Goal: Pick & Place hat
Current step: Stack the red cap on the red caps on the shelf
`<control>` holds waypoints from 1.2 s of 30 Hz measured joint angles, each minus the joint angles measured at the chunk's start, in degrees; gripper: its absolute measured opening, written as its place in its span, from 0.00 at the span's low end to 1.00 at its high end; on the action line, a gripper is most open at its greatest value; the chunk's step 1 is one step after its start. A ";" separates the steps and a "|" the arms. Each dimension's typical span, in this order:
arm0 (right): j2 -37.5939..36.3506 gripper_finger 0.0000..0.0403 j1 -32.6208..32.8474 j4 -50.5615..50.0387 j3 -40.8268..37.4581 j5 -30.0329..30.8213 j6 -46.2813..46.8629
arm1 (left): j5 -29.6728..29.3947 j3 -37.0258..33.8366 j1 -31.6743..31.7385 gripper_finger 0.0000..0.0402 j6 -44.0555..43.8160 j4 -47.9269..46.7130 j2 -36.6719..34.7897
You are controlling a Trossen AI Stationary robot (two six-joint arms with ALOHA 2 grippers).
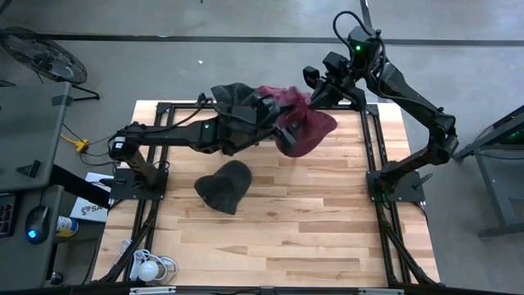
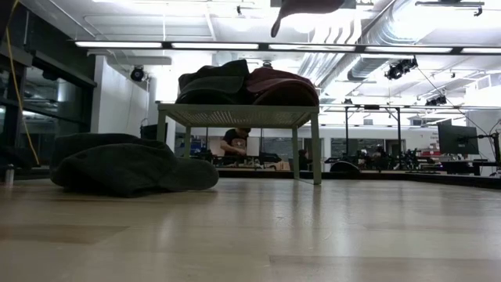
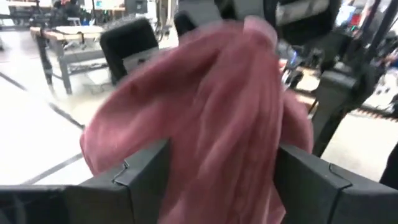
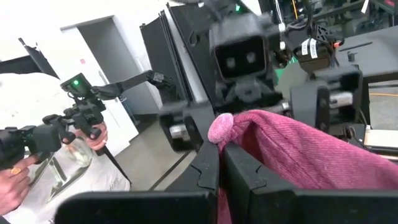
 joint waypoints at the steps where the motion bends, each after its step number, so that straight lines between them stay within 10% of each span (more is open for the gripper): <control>1: 0.00 0.00 0.00 0.00 0.00 0.02 0.16 | -0.05 -0.05 0.01 0.63 0.01 -0.31 0.16; 15: -0.02 0.00 0.00 -0.13 -0.02 0.39 0.86 | 1.98 -0.02 -0.08 0.04 0.43 -1.43 0.67; 36: -1.91 0.31 -7.97 0.38 -0.02 20.55 8.15 | -11.68 -0.02 -0.09 0.01 -2.57 -1.65 0.62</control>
